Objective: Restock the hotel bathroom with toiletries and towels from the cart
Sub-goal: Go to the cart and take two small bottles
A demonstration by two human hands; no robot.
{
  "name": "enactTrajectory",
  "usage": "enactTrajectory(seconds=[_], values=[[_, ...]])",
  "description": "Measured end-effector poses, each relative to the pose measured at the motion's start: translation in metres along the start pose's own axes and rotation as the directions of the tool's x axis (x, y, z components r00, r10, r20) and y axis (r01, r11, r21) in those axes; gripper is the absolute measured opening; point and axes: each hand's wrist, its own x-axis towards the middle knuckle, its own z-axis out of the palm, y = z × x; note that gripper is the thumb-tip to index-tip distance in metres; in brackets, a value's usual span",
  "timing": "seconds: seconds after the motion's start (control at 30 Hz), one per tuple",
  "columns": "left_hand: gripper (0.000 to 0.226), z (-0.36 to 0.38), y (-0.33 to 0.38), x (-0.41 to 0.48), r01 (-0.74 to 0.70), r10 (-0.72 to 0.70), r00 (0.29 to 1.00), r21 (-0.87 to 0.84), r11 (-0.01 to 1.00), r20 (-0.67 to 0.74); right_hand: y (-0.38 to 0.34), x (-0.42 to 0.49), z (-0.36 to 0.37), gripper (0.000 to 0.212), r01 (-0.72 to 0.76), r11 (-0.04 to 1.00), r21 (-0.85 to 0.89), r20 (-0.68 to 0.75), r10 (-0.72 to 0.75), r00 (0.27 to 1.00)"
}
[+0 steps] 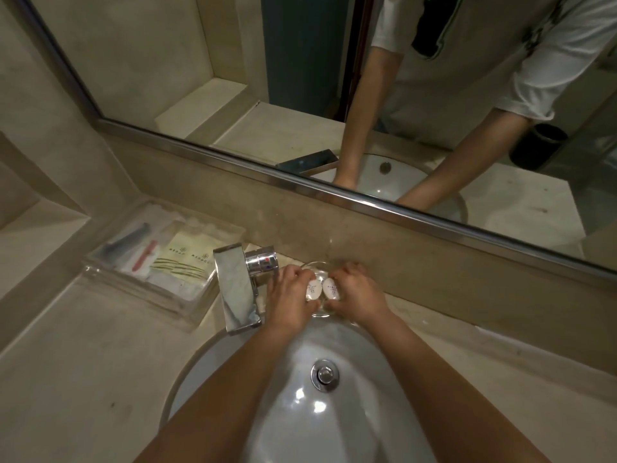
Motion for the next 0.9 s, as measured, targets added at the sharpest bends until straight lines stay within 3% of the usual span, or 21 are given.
enactTrajectory(seconds=[0.37,0.53,0.73,0.9], values=[[0.053,-0.004,-0.006,-0.021,0.019,-0.017,1.000,-0.141,0.990,0.011,-0.012,-0.009,0.005,0.058,-0.018,0.999,0.029,-0.048,0.020,0.999],[0.044,-0.015,-0.003,-0.047,-0.047,0.043,0.999,-0.205,0.978,-0.024,-0.012,-0.030,0.004,0.038,0.006,0.984,0.180,-0.132,0.018,0.991],[0.024,-0.039,-0.021,-0.093,-0.020,0.106,0.977,-0.414,0.910,0.184,-0.023,-0.069,0.005,0.017,0.023,0.959,0.283,-0.050,-0.009,0.999],[0.018,-0.066,-0.048,-0.135,0.061,0.092,0.932,-0.402,0.914,0.350,-0.054,-0.100,0.007,0.014,0.050,0.959,0.277,0.044,-0.065,0.997]])
